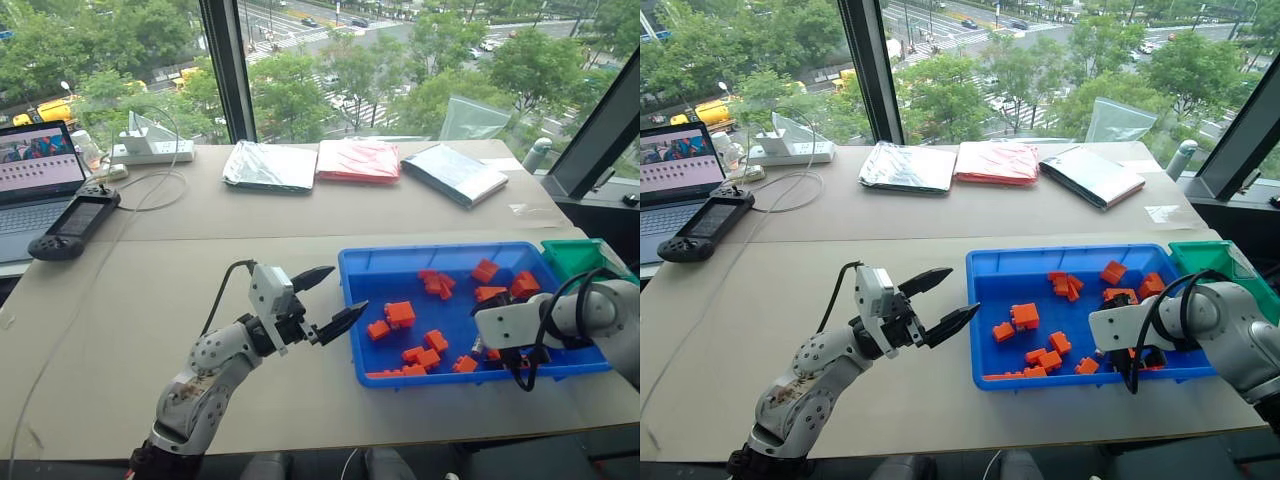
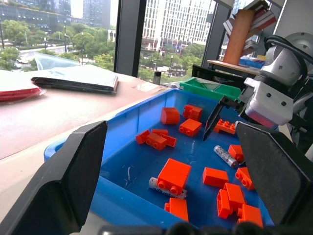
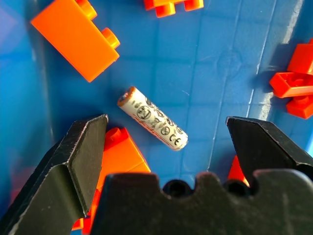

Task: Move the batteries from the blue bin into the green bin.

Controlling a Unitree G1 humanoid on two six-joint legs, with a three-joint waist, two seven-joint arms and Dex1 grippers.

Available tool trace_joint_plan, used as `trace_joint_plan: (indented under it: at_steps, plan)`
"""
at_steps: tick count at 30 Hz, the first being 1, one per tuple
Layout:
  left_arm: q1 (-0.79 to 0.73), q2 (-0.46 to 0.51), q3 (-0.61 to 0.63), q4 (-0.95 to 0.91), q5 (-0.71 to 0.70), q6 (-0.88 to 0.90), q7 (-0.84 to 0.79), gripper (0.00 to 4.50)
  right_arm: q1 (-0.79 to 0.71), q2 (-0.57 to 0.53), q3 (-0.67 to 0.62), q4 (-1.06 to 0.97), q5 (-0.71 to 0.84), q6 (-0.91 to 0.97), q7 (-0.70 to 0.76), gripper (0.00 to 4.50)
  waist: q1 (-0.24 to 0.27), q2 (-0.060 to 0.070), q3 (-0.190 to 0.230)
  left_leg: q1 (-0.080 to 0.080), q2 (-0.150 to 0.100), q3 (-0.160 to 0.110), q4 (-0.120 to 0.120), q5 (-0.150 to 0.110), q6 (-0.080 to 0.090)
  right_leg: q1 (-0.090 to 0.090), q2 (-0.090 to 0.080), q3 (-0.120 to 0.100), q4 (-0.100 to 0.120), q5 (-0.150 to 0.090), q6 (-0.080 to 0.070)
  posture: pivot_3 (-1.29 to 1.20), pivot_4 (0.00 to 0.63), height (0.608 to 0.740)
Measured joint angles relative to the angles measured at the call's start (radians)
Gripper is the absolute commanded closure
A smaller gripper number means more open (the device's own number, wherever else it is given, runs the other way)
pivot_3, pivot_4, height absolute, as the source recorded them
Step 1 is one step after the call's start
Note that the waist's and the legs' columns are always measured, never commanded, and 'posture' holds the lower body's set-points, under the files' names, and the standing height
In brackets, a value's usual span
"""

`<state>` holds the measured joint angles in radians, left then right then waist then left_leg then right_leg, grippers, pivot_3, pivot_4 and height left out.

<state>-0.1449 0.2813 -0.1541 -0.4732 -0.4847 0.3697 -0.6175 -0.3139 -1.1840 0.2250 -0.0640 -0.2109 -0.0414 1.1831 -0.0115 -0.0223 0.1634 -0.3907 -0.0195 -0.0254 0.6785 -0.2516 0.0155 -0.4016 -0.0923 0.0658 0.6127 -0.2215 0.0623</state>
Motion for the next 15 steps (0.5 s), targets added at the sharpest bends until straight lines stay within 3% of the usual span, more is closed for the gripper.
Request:
trace_joint_plan:
  at_steps: [3, 4, 5, 15]
  plan:
    - [0.0, 0.0, 0.0, 0.0, 0.001, 0.0, 0.002, 0.0, -0.023, 0.018, 0.008, 0.016, -0.011, -0.02, 0.02, 0.01, -0.002, 0.0, 0.0, 0.001, 0.0, 0.0, 0.0, 0.0, 0.0, 0.0, 0.0, 0.0, 0.0, 0.0, 0.0, 0.0, 0.15, 0.74]
    - [0.0, -0.001, 0.0, 0.0, 0.001, 0.0, 0.003, 0.0, -0.028, 0.021, 0.011, 0.019, -0.014, -0.025, 0.03, 0.52, -0.002, 0.0, 0.0, 0.001, 0.0, 0.0, 0.0, 0.0, 0.0, 0.001, 0.001, 0.0, 0.0, 0.0, 0.0, 0.0, 0.15, 0.74]
    - [0.001, 0.0, 0.0, 0.0, 0.002, 0.0, 0.003, 0.0, -0.032, 0.023, 0.014, 0.026, -0.015, -0.031, 0.038, 0.71, -0.002, 0.0, 0.0, 0.001, 0.0, 0.0, 0.0, 0.0, 0.0, 0.001, 0.001, 0.0, 0.0, 0.0, 0.0, 0.0, 0.15, 0.74]
    - [0.003, -0.001, 0.0, 0.0, 0.01, 0.0, 0.011, 0.0, -0.056, 0.06, 0.04, 0.049, -0.024, -0.062, 0.104, 4.17, -0.002, -0.001, 0.0, 0.002, 0.0, 0.0, 0.0, 0.0, 0.0, 0.001, 0.0, 0.0, 0.0, 0.0, 0.0, 0.0, 0.15, 0.74]
